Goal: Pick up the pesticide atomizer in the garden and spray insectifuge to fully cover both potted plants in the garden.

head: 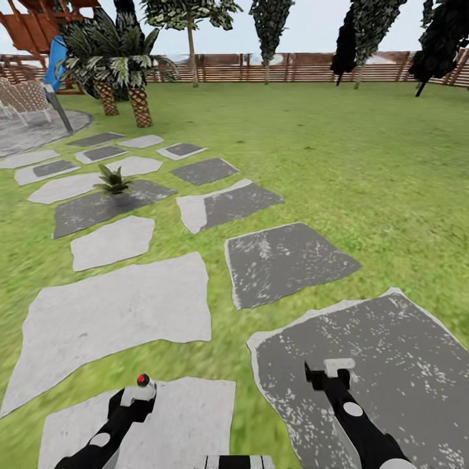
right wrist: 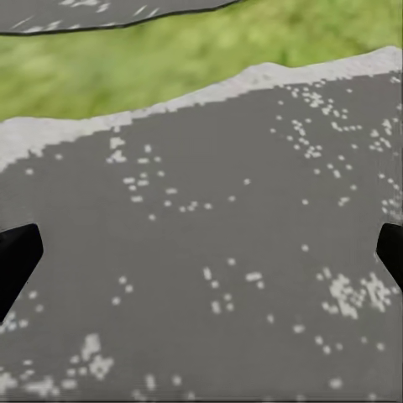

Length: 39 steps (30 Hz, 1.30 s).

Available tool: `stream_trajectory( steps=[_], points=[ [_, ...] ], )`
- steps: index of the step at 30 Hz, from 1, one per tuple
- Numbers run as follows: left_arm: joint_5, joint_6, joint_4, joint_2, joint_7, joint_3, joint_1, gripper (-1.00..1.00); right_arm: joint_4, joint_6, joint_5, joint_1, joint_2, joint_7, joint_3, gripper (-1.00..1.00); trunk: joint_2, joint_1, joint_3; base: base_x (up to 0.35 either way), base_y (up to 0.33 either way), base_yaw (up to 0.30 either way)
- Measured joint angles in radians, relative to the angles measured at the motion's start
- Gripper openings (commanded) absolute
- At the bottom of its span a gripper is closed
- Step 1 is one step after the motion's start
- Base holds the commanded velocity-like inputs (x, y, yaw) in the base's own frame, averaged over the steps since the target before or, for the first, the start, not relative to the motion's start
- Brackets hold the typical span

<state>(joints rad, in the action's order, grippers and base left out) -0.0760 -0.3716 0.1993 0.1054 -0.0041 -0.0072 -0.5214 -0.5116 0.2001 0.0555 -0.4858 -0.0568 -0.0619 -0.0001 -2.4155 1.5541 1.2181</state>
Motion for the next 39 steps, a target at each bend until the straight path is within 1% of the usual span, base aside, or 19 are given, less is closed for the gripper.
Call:
stream_trajectory(
  steps=[6,12,18,24,32,39],
  points=[
    [-0.002,-0.001,0.002,0.000,0.000,0.000,0.002,1.00,0.000,0.000,0.000,0.000,0.000,0.000,0.000,1.00,-0.042,0.023,0.028,0.000,0.000,0.000],
    [-0.002,-0.001,0.003,-0.002,0.001,0.000,0.003,1.00,0.000,0.000,0.000,0.000,0.000,0.000,0.000,1.00,-0.042,0.023,0.038,0.007,0.028,0.000],
    [0.000,0.000,0.004,-0.003,0.006,0.003,0.002,1.00,-0.001,0.000,0.000,0.000,0.000,0.001,0.001,1.00,-0.042,0.023,0.039,0.067,0.149,0.000],
    [0.000,0.000,0.004,-0.003,0.006,0.004,0.002,1.00,-0.001,0.000,0.000,0.000,0.000,0.000,0.001,1.00,-0.042,0.023,0.039,0.053,0.014,0.000],
    [0.002,0.002,0.004,-0.004,0.011,0.010,0.002,1.00,-0.001,0.000,0.000,0.000,0.000,0.000,0.000,1.00,-0.042,0.023,0.039,0.217,0.001,0.000],
    [0.002,0.000,0.004,-0.004,0.011,0.010,0.003,1.00,-0.001,0.000,0.000,0.000,0.000,0.000,0.000,1.00,-0.042,0.023,0.039,0.029,0.000,0.000]
  ],
)
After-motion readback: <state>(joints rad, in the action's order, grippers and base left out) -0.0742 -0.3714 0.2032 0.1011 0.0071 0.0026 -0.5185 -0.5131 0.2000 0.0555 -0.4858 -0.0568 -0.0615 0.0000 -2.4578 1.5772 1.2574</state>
